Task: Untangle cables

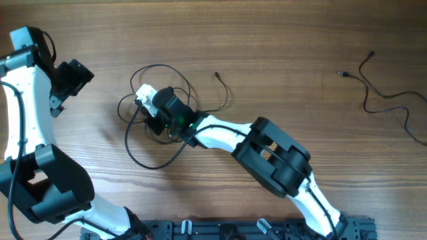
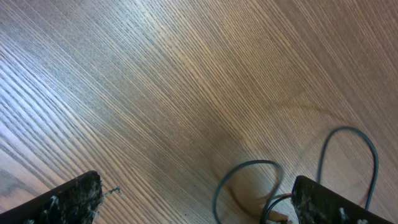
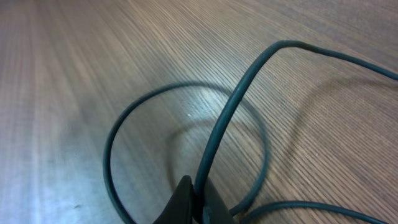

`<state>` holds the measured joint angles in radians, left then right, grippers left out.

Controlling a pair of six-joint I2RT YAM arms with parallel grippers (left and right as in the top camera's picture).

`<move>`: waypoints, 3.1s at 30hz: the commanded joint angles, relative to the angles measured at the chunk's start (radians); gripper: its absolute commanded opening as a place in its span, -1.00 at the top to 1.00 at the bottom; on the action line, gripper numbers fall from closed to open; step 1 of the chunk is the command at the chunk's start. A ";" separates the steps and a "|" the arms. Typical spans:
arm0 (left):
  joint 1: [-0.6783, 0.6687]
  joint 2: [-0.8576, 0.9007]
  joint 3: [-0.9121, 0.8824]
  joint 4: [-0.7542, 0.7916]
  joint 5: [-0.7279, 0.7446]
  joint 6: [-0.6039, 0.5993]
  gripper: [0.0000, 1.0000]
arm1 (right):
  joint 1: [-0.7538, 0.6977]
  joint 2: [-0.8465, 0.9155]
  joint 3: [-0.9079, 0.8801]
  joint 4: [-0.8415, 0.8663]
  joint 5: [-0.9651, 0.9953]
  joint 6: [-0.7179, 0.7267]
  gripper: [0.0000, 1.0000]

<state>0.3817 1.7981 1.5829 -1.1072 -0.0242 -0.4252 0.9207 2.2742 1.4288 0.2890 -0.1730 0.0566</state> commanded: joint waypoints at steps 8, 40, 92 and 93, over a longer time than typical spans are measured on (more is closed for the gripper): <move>0.003 -0.002 -0.009 -0.001 0.009 -0.010 -1.00 | -0.040 -0.385 0.003 -0.093 -0.114 -0.122 0.91; 0.003 -0.002 -0.009 -0.001 0.009 -0.010 -1.00 | -0.156 -0.894 0.007 -0.440 0.313 -0.246 0.92; 0.003 -0.002 -0.009 -0.001 0.009 -0.010 -1.00 | -0.903 -0.372 -0.048 -1.114 0.170 0.155 0.78; 0.003 -0.002 -0.009 -0.001 0.008 -0.010 -1.00 | -0.902 -0.367 -0.048 -1.118 0.121 0.154 0.74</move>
<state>0.3817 1.7988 1.5810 -1.1076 -0.0238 -0.4252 0.0170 1.8740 1.3926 -0.8181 0.1207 0.1967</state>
